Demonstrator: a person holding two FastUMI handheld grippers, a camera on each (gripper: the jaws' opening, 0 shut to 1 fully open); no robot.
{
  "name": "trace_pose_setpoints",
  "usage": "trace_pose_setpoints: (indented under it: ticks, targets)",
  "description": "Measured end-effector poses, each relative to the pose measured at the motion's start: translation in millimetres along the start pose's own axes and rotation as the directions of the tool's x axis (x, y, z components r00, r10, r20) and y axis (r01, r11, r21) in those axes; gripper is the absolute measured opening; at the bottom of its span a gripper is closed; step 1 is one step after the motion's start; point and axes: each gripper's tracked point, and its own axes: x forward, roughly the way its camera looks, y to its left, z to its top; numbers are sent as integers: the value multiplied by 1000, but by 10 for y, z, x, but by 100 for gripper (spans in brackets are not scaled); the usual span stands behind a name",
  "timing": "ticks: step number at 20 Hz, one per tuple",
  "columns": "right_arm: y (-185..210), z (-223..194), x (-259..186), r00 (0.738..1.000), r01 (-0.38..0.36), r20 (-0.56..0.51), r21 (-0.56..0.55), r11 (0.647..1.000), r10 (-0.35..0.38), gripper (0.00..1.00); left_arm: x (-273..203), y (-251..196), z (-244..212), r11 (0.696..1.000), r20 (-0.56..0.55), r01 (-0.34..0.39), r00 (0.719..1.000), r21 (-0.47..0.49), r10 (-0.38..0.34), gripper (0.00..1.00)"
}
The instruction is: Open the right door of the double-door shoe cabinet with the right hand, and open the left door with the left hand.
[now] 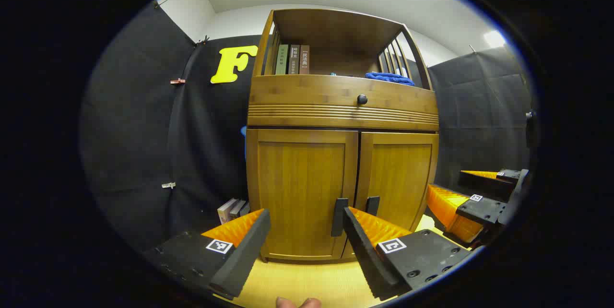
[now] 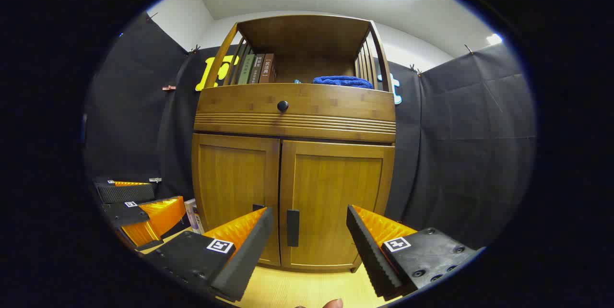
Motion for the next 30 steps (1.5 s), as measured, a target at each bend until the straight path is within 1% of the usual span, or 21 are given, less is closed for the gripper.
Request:
trace_pose_setpoints:
  ticks: [3, 4, 5, 6, 8, 9, 11, 12, 14, 17, 18, 19, 20, 21, 25, 26, 27, 29, 30]
  targets:
    - [75, 43, -40, 1000, -13, 6, 9, 1000, 13, 98, 15, 36, 8, 1000, 1, 2, 1000, -21, -2, 94]
    - [98, 58, -54, 1000, -15, 12, 13, 1000, 15, 98, 19, 49, 29, 1000, 5, 4, 1000, -26, -3, 92]
    - [104, 61, -64, 1000, -15, 14, 12, 1000, 15, 98, 32, 61, 44, 1000, 9, 6, 1000, -29, -6, 94]
    - [95, 66, -72, 1000, -11, 17, 10, 1000, 11, 99, 42, 73, 68, 1000, 14, 8, 1000, -30, -8, 94]
    - [70, 80, -75, 1000, -3, 20, 22, 1000, 3, 97, 73, 81, 121, 999, 30, 14, 999, -31, -13, 94]
    - [58, 87, -64, 1000, 2, 20, 34, 999, -3, 99, 85, 84, 135, 999, 36, 17, 999, -29, -16, 94]
    - [30, 94, -34, 1000, 11, 17, 59, 998, -12, 97, 114, 58, 172, 999, 46, 33, 998, -16, -32, 94]
    - [19, 108, -6, 1000, 18, 18, 69, 997, -19, 99, 126, 66, 198, 999, 56, 34, 998, -8, -34, 94]
    - [-39, 109, 59, 999, 36, 10, 80, 996, -37, 98, 166, 81, 230, 1000, 65, 29, 997, -6, -29, 94]
    - [-30, 123, 150, 1000, 17, 10, 86, 996, -18, 96, 232, 62, 215, 999, 58, 29, 998, -28, -27, 94]
    - [-14, 123, 175, 1000, 5, 6, 85, 996, -5, 96, 256, 76, 220, 999, 55, 19, 998, -35, -17, 94]
    - [10, 125, 196, 1000, -14, 10, 83, 996, 13, 96, 275, 78, 192, 999, 52, 15, 999, -42, -13, 92]
    - [20, 129, 220, 1000, -22, 14, 76, 997, 21, 99, 294, 63, 184, 999, 50, 15, 999, -48, -12, 94]
    - [-5, 121, 254, 1000, -21, 16, 69, 997, 20, 98, 309, 56, 160, 999, 48, 16, 999, -49, -14, 94]
    - [27, -25, 429, 1000, -25, -2, 68, 997, 25, 99, 312, 31, 88, 999, 35, 14, 999, -32, -13, 94]
    - [38, -126, 492, 999, -26, -23, 60, 998, 28, 97, 306, 25, 89, 999, 35, 12, 999, -31, -11, 94]
    - [58, -249, 582, 998, -27, -48, 49, 998, 29, 99, 298, 15, 75, 999, 33, 13, 999, -31, -11, 92]
    - [112, -421, 712, 996, -40, -73, 21, 999, 41, 98, 303, 1, 51, 999, 26, 15, 1000, -31, -14, 92]
    - [140, -513, 787, 995, -45, -84, 6, 999, 45, 100, 291, 10, 49, 999, 26, 10, 1000, -31, -10, 92]
